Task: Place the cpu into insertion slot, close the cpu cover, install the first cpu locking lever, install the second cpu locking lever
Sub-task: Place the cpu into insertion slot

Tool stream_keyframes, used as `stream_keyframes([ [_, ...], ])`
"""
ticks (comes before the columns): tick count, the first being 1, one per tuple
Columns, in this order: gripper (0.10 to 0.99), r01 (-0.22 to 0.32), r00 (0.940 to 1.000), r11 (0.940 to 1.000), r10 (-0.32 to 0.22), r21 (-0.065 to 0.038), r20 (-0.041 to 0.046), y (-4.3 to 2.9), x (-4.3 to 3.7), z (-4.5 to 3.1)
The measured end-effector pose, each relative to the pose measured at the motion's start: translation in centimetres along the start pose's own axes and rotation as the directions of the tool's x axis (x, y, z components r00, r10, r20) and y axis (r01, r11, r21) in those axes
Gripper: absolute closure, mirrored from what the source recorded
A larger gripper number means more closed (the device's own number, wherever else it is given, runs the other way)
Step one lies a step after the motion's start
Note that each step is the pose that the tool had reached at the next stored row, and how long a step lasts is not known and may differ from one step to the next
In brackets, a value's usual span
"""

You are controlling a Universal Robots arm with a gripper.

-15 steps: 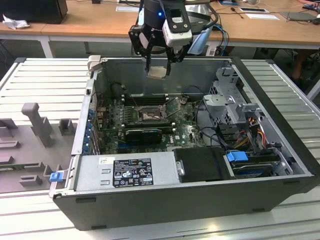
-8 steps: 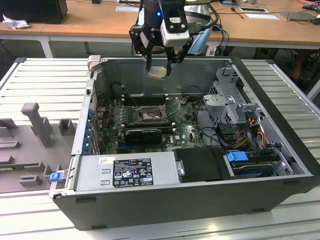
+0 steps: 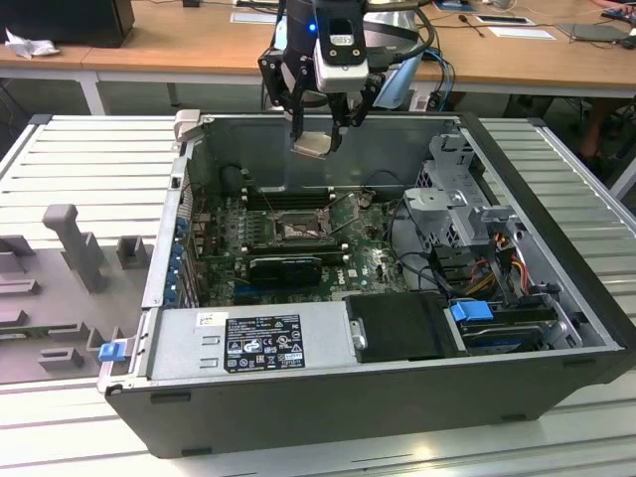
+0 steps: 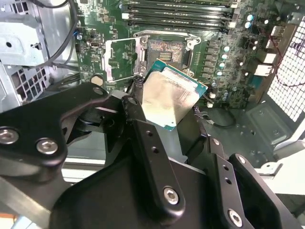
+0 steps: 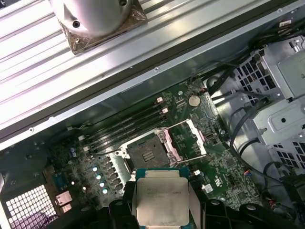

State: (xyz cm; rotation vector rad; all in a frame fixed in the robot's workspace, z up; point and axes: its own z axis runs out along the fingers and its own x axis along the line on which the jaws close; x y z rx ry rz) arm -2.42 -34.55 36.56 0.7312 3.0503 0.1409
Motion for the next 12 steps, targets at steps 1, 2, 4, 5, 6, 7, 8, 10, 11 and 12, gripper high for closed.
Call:
stream_keyframes([
  [1, 0.557, -0.009, 1.0, 1.0, 0.009, 0.0, 0.0008, 0.0, 0.0, 0.0],
  [2, 0.557, -0.015, 0.9999, 0.9999, 0.015, 0.0, 0.0013, 0.0, 0.0, 0.0],
  [4, 0.557, -0.032, 0.9995, 0.9995, 0.032, -0.001, 0.0028, 0.0, 0.0, 0.0],
  [5, 0.557, -0.045, 0.999, 0.999, 0.045, -0.001, 0.0039, 0.0, 0.0, 0.0],
  [6, 0.557, -0.055, 0.9985, 0.9985, 0.055, -0.001, 0.0048, 0.0, 0.0, 0.0],
  [7, 0.557, -0.068, 0.9976, 0.9977, 0.068, -0.001, 0.006, 0.0, 0.0, 0.0],
  [8, 0.557, -0.082, 0.9966, 0.9966, 0.082, -0.002, 0.0071, 0.0, 0.0, 0.0],
  [10, 0.557, -0.096, 0.9953, 0.9954, 0.096, -0.002, 0.0084, 0.0, 0.0, 0.0],
  [11, 0.557, -0.103, 0.9947, 0.9947, 0.103, -0.002, 0.009, 0.0, 0.0, -0.01],
  [12, 0.557, -0.11, 0.9939, 0.994, 0.11, -0.003, 0.0095, 0.0, 0.0, 0.0],
])
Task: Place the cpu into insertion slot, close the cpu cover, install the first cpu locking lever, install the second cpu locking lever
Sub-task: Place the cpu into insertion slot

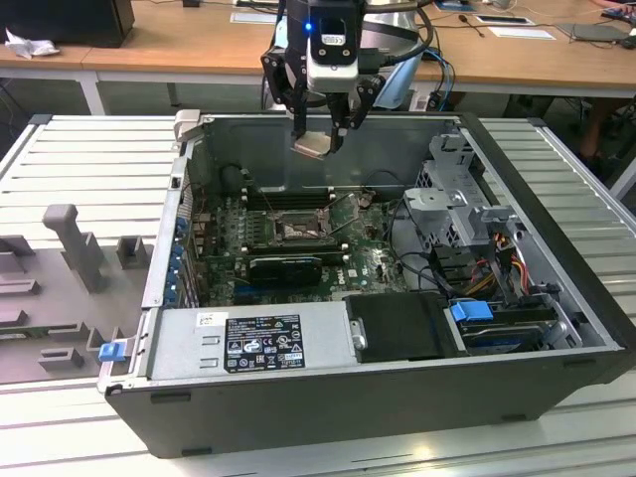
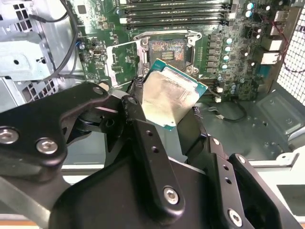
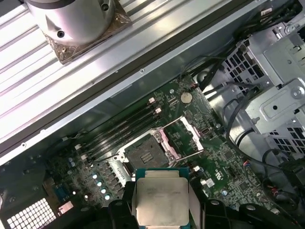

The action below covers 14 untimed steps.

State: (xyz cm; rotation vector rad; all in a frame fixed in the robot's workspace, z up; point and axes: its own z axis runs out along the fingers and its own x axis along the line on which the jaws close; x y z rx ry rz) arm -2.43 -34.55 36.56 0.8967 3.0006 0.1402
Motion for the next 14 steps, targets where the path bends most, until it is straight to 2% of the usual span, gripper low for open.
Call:
stream_keyframes([
  [8, 0.557, -0.09, 0.9959, 0.996, 0.09, -0.002, 0.0078, 0.0, 0.0, 0.0],
  [14, 0.557, -0.147, 0.9891, 0.9892, 0.147, -0.004, 0.0127, 0.0, 0.0, 0.0],
])
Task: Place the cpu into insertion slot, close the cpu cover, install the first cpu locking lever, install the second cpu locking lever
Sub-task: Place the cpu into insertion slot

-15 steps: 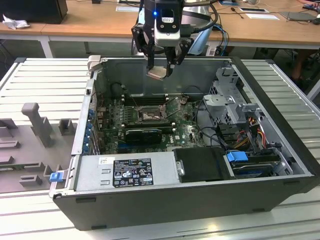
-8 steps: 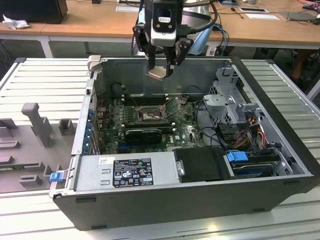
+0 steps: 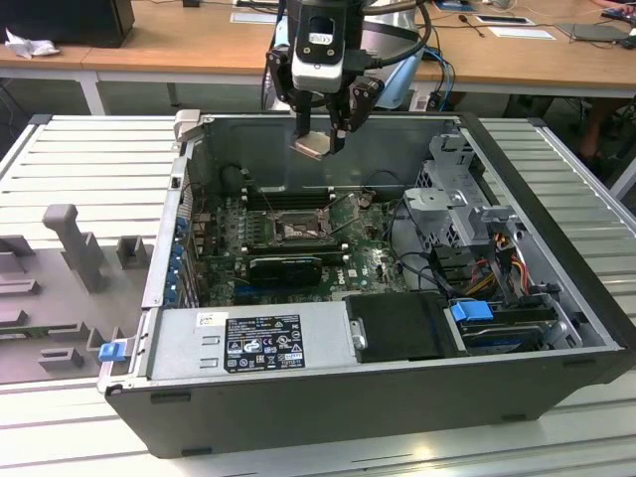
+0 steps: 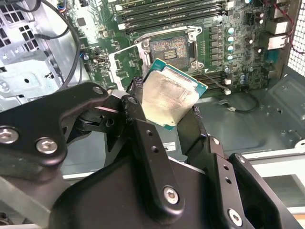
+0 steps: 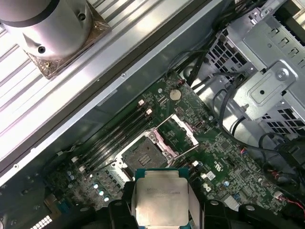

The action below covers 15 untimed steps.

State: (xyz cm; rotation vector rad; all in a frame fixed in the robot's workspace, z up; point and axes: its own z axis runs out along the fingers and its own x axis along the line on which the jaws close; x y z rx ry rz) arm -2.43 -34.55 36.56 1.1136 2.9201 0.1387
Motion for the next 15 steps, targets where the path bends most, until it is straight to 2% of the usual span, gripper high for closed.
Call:
stream_keyframes([
  [15, 0.557, -0.106, 0.9943, 0.9944, 0.106, -0.003, 0.0092, 0.0, 0.0, 0.0],
])
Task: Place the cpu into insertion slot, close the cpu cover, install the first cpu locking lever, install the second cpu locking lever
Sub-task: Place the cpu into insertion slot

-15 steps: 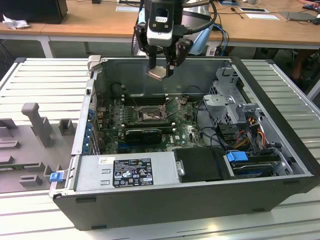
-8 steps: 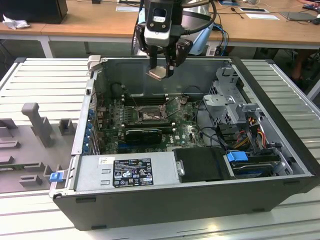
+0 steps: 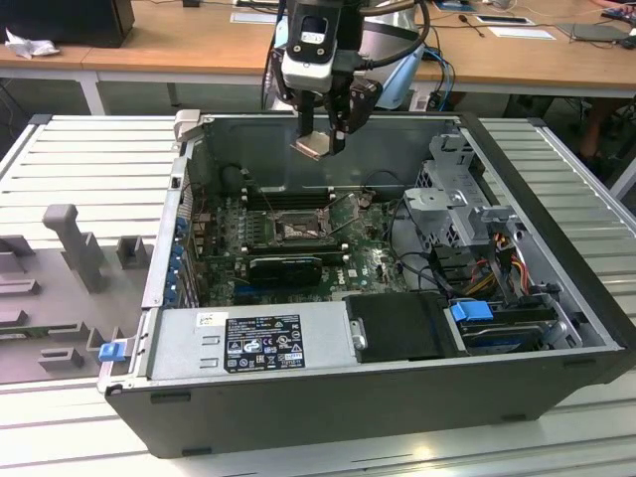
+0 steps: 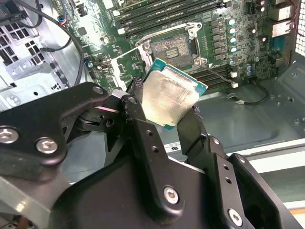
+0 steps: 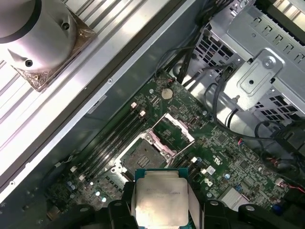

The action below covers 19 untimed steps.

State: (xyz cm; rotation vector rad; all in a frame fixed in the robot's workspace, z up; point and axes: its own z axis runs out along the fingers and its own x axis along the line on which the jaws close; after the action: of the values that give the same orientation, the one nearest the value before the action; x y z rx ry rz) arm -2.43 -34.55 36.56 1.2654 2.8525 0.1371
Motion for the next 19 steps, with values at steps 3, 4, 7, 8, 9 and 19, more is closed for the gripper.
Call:
stream_keyframes([
  [3, 0.557, -0.029, 0.9996, 0.9996, 0.029, -0.001, 0.0025, 0.0, 0.0, 0.0],
  [4, 0.557, -0.035, 0.9994, 0.9994, 0.035, -0.001, 0.0031, 0.0, 0.0, 0.0],
  [7, 0.557, -0.058, 0.9983, 0.9983, 0.058, -0.001, 0.005, 0.0, 0.0, 0.0],
  [8, 0.557, -0.065, 0.9979, 0.9979, 0.065, -0.001, 0.0056, 0.0, 0.0, 0.0],
  [9, 0.557, -0.071, 0.9975, 0.9975, 0.071, -0.002, 0.0061, 0.0, 0.0, 0.0],
  [19, 0.557, -0.126, 0.9919, 0.992, 0.126, -0.002, 0.013, -0.04, -0.01, 0.43],
])
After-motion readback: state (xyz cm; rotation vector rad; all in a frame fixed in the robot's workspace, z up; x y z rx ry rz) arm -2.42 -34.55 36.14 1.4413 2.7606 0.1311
